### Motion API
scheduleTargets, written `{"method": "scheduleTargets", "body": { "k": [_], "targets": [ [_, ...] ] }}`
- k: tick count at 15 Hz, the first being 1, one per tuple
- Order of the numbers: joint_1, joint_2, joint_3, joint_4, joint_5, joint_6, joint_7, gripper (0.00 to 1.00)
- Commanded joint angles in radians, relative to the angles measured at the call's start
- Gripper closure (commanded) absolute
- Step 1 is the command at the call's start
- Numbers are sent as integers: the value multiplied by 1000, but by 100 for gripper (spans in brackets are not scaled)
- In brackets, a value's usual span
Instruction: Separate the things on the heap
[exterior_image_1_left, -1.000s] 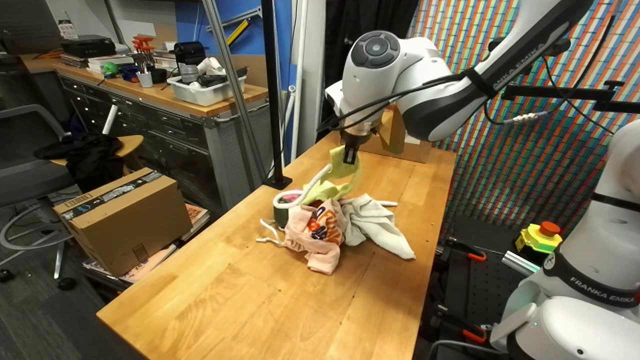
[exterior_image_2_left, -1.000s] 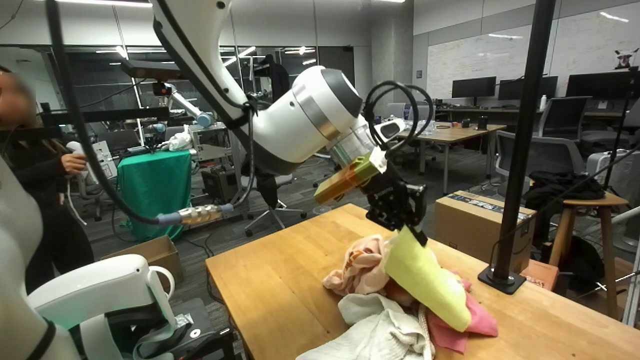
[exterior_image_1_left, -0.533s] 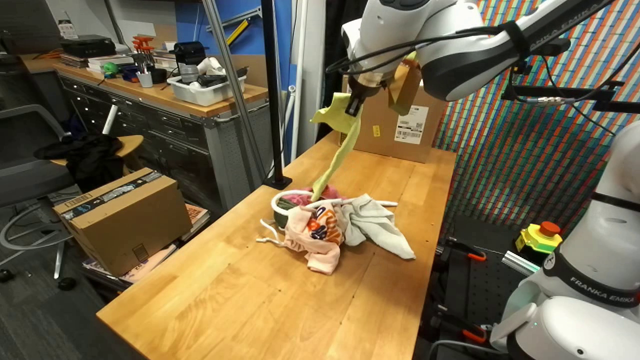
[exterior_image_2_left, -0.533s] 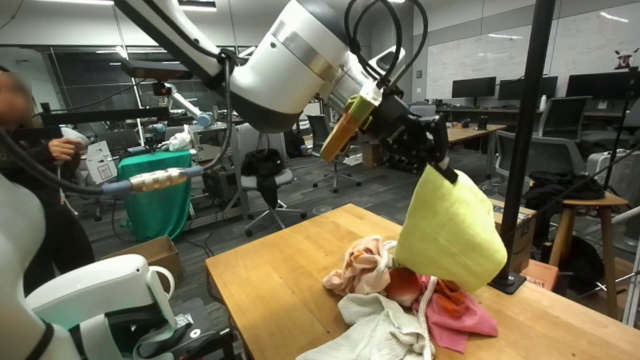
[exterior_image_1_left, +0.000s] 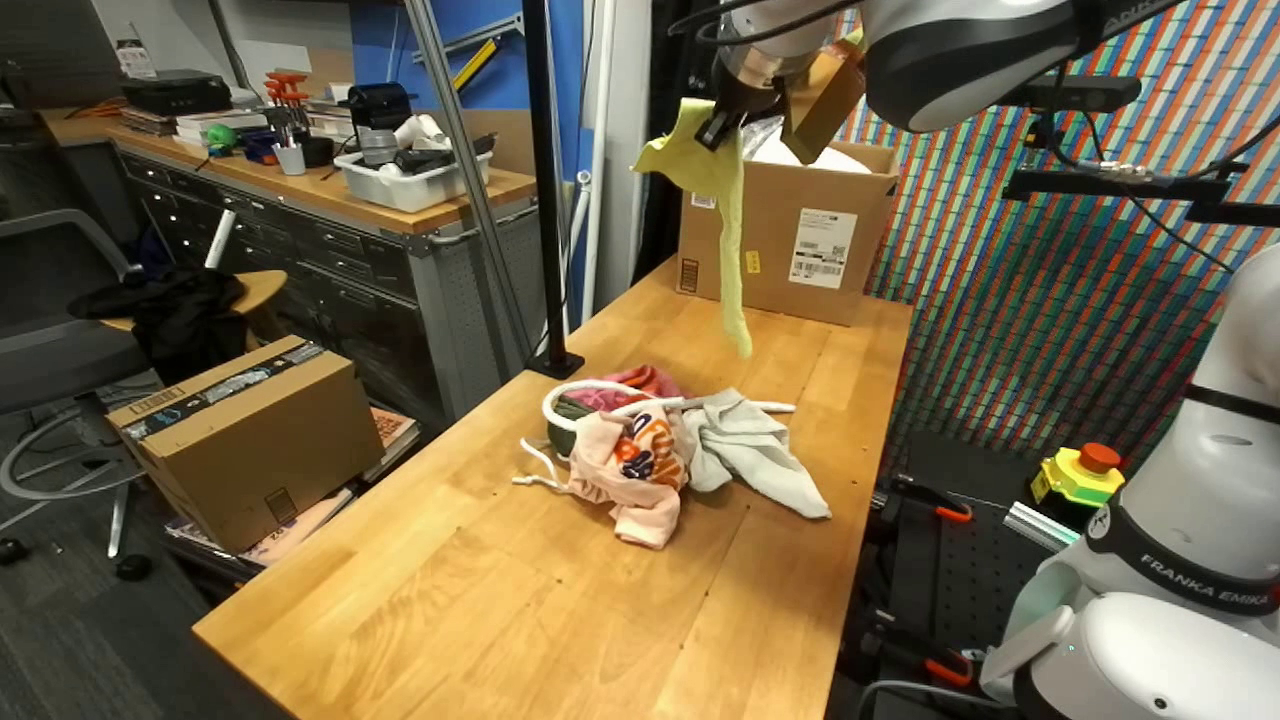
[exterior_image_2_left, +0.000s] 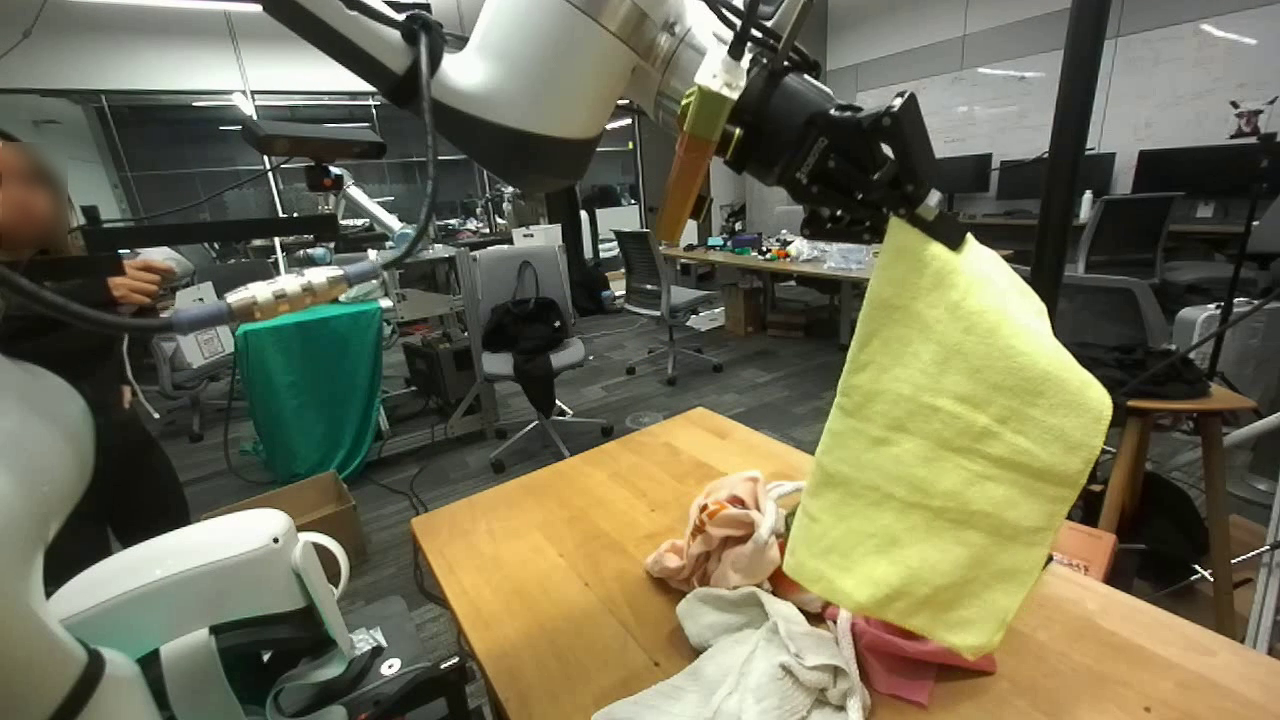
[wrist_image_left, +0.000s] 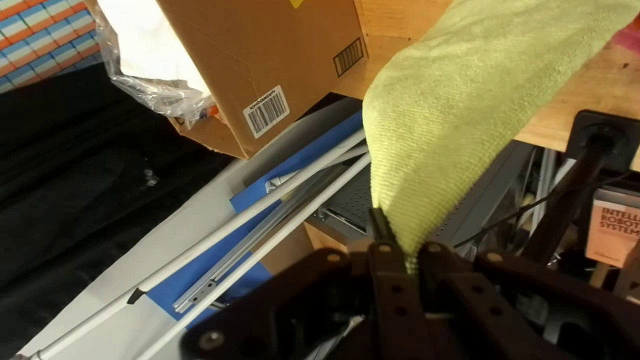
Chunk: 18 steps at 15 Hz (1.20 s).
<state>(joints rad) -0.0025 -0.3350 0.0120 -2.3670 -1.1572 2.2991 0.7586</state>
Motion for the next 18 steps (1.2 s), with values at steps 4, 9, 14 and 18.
{"method": "scheduleTargets", "body": {
  "k": [4, 9, 14, 18],
  "targets": [
    [0, 84, 27, 160, 45, -150, -56, 99],
    [-11, 247, 25, 335, 13, -222, -16, 99],
    [-30, 440, -22, 499, 30, -249, -1, 99],
    [-48, 569, -71, 609, 35, -270, 17, 99]
  ]
}}
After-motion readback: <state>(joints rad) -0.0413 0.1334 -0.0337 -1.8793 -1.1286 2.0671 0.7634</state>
